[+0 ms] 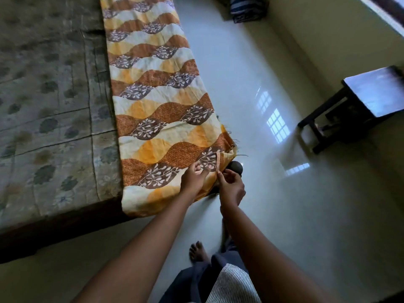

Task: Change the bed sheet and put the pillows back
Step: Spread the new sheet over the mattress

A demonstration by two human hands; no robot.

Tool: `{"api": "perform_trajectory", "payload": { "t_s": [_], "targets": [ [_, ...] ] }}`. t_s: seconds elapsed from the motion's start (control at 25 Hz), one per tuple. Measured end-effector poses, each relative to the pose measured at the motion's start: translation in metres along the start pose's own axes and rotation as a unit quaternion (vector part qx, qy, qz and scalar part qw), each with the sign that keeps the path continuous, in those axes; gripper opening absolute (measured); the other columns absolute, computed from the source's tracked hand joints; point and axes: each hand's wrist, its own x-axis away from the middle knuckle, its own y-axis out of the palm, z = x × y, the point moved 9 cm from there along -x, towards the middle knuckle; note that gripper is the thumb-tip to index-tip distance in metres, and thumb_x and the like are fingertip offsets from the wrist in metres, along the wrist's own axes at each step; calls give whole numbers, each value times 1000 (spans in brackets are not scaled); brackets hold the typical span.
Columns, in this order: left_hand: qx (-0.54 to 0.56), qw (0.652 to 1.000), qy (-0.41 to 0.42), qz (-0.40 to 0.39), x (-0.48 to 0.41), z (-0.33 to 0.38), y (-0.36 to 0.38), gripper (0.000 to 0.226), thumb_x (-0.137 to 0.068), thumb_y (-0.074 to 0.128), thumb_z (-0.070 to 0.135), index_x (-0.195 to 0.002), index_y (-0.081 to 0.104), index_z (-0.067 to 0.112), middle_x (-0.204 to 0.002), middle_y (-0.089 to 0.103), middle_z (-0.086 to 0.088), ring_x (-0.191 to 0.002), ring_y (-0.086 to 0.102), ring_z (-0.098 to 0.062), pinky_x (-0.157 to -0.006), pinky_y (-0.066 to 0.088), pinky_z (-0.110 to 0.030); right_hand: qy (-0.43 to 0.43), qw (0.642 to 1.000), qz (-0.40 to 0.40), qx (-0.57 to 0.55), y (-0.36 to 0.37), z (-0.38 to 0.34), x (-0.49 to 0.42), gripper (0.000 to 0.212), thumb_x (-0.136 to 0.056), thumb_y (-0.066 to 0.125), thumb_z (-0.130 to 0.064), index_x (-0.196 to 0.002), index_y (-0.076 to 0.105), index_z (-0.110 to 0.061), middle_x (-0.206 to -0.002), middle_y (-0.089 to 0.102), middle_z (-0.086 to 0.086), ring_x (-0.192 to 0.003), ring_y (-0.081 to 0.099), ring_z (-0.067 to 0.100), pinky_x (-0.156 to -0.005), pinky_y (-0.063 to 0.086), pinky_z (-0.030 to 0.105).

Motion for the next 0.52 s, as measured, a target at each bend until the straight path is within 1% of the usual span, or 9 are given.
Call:
{"api": "perform_trajectory", "payload": {
  "t_s": [0.08,0.2,0.24,0.32,0.36,0.4,0.44,0.52],
  "targets": [
    [0,1000,-10,-29,-17,11,21,51,-89,59,36,-133,45,15,-132,55,-5,-117,53,-24,-94,40,-30,-30,999,2,-22,-9,-17,-4,22,-85,66,-22,-106,68,-17,-105,70,0,-98,62,13,-82,44,19],
    [44,997,-28,-60,-30,23,52,58,-86,64,34,-135,42,15,-135,51,-5,-121,50,-24,-100,41,-32,-57,998,-29,-7,-25,-34,-23,19,-89,61,-25,-106,67,-19,-105,68,-1,-93,61,11,-78,46,20],
    [37,997,-36,-64,-34,26,60,61,-84,66,35,-136,41,14,-135,50,-5,-122,49,-24,-100,40,-32,-51,998,-36,-6,-31,-37,-34,19,-89,61,-28,-105,67,-19,-106,68,-1,-94,61,12,-78,47,21],
    [28,997,-64,-40,-42,24,70,62,-81,70,35,-133,45,12,-132,52,-4,-121,49,-24,-96,40,-31,-19,998,-60,3,-37,-39,-61,26,-87,61,-38,-106,65,-19,-109,67,2,-99,61,16,-85,52,31],
    [45,995,-83,-13,-47,19,71,56,-80,72,32,-128,51,10,-128,56,-4,-116,53,-24,-94,42,-31,2,997,-77,18,-36,-38,-73,34,-86,61,-45,-107,64,-18,-110,66,3,-102,60,19,-89,52,37],
    [75,992,-99,14,-50,14,70,49,-80,72,29,-122,57,9,-123,61,-4,-111,57,-23,-91,45,-30,24,994,-99,46,-32,-35,-84,42,-83,61,-52,-106,65,-17,-109,66,5,-103,60,21,-91,51,39],
    [102,988,-112,34,-50,9,70,41,-81,72,26,-116,62,8,-118,64,-4,-107,59,-22,-90,47,-30,41,988,-126,84,-25,-34,-91,49,-81,60,-58,-102,66,-14,-106,67,7,-102,60,23,-90,50,38],
    [124,984,-118,50,-45,1,68,28,-85,66,24,-109,66,9,-111,68,-6,-102,62,-22,-91,50,-34,53,971,-163,166,-10,-31,-98,63,-74,59,-67,-86,68,-7,-93,67,11,-93,60,26,-80,48,35]
  ]
}}
